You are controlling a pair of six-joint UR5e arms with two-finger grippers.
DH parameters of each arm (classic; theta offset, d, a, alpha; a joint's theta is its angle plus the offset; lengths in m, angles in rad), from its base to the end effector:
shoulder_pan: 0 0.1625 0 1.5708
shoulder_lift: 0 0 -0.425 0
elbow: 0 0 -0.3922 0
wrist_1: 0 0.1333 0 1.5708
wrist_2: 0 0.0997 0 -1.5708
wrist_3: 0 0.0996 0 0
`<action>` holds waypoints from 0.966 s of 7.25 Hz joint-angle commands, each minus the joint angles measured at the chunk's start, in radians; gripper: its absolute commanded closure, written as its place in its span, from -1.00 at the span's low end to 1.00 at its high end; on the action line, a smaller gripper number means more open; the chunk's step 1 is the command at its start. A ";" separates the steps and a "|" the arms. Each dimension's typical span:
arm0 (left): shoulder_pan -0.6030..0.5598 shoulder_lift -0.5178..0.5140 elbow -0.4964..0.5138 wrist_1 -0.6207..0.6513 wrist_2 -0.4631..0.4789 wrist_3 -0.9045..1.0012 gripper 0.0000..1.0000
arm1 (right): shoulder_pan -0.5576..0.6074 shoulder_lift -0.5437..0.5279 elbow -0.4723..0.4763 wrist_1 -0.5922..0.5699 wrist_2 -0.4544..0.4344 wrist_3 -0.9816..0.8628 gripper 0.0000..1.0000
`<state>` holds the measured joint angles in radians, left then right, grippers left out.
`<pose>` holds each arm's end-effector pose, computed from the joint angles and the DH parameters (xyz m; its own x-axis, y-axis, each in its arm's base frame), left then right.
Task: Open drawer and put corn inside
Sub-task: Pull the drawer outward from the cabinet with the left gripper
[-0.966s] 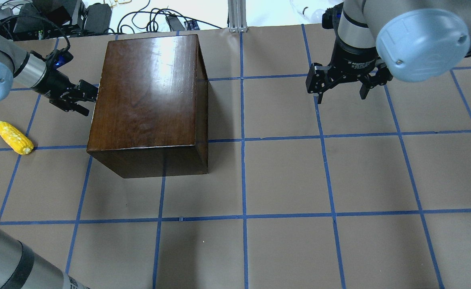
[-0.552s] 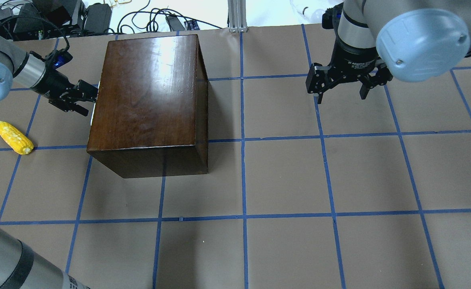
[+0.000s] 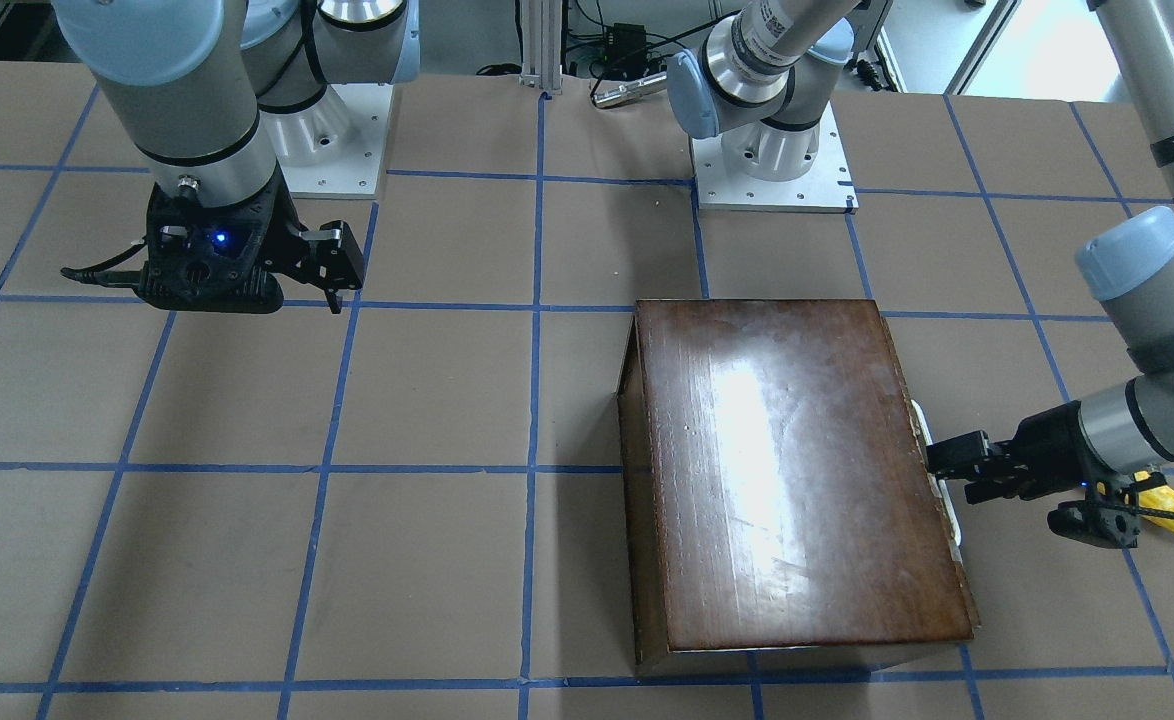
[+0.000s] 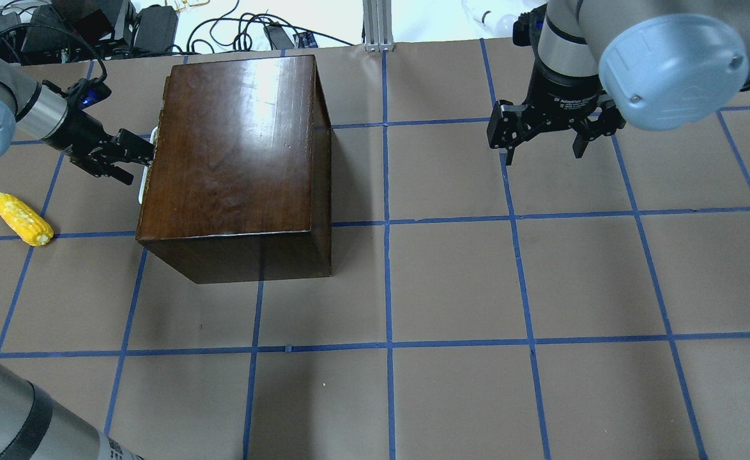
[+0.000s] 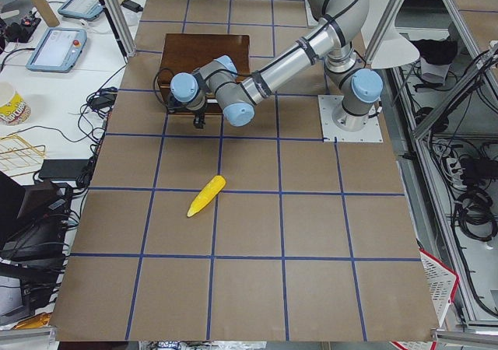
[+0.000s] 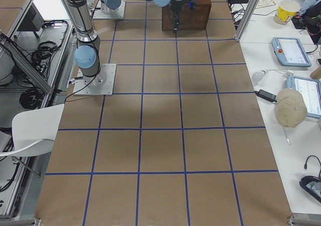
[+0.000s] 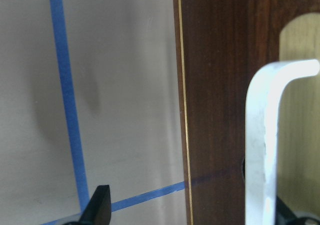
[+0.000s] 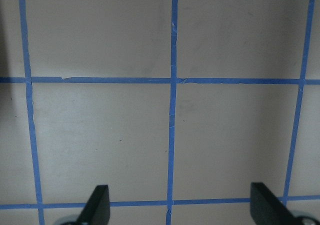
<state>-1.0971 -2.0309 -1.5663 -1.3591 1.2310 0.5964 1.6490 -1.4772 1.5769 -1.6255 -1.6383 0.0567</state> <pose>0.1324 -0.6232 0.2555 -0.9124 0.0699 0.4032 0.0844 0.9963 0.0182 0.1672 -0.5136 0.4428 -0.9973 -0.0244 0.0698 -0.0216 0.9989 0.0411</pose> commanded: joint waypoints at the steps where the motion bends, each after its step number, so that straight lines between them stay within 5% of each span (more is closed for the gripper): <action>1: 0.020 0.000 0.005 -0.002 0.007 0.011 -1.00 | 0.000 0.000 0.000 0.001 0.000 0.000 -1.00; 7: 0.049 0.001 0.008 0.000 0.007 0.037 -1.00 | 0.000 0.000 0.000 0.000 0.000 0.000 -1.00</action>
<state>-1.0523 -2.0295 -1.5590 -1.3591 1.2385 0.6268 1.6490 -1.4772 1.5769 -1.6247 -1.6383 0.0567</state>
